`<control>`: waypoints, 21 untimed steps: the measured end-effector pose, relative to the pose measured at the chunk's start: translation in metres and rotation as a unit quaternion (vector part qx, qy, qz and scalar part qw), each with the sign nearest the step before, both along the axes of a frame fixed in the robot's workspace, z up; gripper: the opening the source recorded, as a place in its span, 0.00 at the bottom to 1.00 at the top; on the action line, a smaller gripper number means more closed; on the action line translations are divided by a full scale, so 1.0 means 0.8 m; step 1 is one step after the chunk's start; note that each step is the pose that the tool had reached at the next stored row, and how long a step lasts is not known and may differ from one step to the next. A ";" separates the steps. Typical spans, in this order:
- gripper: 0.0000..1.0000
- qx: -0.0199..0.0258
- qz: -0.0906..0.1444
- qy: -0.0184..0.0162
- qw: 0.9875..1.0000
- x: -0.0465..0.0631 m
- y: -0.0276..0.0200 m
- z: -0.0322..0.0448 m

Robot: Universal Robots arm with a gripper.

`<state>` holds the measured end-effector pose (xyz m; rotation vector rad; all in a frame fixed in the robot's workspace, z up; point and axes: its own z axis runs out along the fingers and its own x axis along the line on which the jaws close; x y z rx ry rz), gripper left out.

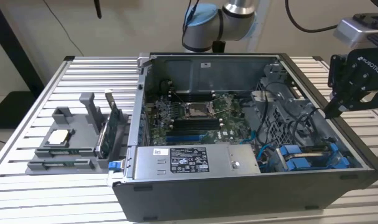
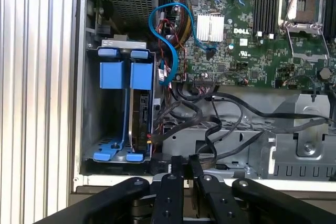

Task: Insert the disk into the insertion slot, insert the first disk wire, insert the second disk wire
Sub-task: 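Insert the second disk wire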

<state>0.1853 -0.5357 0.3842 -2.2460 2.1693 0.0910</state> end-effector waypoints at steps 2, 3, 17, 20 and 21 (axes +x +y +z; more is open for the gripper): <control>0.16 0.000 0.000 0.000 1.000 0.000 0.0000 0.0000; 0.16 0.000 0.000 0.000 1.000 0.000 0.0000 0.0000; 0.16 0.000 0.000 0.000 1.000 -0.001 0.0000 0.0084; 0.16 0.000 0.000 0.000 1.000 -0.003 0.0000 0.0109; 0.16 0.000 0.000 0.000 1.000 -0.004 0.0000 0.0114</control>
